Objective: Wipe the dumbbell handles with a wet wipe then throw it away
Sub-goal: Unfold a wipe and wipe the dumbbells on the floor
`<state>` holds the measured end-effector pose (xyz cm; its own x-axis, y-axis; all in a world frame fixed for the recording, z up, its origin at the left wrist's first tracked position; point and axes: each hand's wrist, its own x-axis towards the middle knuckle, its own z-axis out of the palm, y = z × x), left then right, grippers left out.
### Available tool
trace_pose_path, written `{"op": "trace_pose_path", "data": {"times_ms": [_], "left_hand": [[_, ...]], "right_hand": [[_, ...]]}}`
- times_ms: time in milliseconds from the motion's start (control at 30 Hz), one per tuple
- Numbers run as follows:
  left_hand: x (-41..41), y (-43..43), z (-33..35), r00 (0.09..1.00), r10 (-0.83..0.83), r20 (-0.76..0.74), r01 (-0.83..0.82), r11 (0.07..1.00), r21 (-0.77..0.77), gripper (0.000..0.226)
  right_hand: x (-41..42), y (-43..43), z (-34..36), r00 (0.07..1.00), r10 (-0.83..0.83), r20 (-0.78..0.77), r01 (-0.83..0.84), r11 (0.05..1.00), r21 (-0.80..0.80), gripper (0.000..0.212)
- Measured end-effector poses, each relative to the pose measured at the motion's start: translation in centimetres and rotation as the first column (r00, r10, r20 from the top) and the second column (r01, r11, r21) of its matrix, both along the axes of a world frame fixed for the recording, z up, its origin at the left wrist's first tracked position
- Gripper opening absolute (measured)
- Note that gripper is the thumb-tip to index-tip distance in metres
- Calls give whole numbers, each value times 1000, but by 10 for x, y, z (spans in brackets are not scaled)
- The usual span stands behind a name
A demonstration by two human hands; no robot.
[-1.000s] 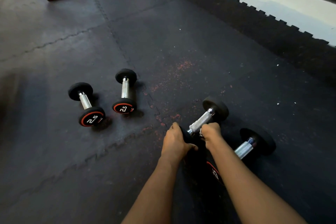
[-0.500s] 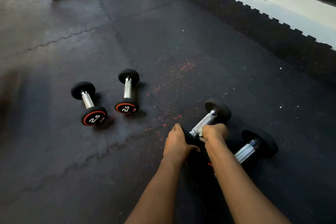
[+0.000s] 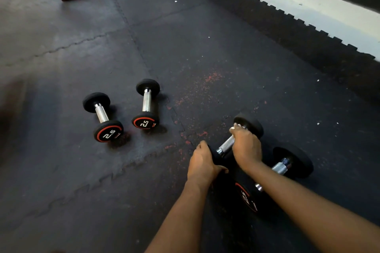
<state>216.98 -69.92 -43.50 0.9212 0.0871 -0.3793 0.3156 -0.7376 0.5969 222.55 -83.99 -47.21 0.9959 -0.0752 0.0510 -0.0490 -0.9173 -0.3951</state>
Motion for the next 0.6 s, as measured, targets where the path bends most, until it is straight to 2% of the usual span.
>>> {"op": "trace_pose_path", "data": {"times_ms": [67, 133, 300, 367, 467, 533, 600], "left_hand": [[1, 0, 1, 1000, -5, -12, 5, 1000, 3, 75], [2, 1, 3, 1000, -11, -29, 11, 1000, 11, 77], [-2, -8, 6, 999, 15, -44, -14, 1000, 26, 83], [-2, -9, 6, 998, 18, -53, -17, 1000, 22, 85], [-1, -5, 5, 999, 20, -49, -19, 1000, 18, 83], [-2, -4, 3, 999, 16, -33, -15, 1000, 18, 81], [-2, -5, 3, 999, 28, -23, -27, 1000, 14, 76]], "right_hand": [[16, -11, 3, 985, 149, -87, -163, 970, -178, 30], [21, -16, 7, 951, 252, -178, -289, 929, -229, 31], [20, -27, 19, 783, 529, -328, -582, 809, -85, 45], [29, -38, 25, 795, 519, -316, -585, 793, -170, 43], [28, -33, 22, 885, 406, -229, -464, 815, -346, 31], [16, -19, 17, 912, 359, -197, -405, 865, -297, 26], [3, -8, 13, 885, 418, -204, -451, 879, -155, 23]]}}
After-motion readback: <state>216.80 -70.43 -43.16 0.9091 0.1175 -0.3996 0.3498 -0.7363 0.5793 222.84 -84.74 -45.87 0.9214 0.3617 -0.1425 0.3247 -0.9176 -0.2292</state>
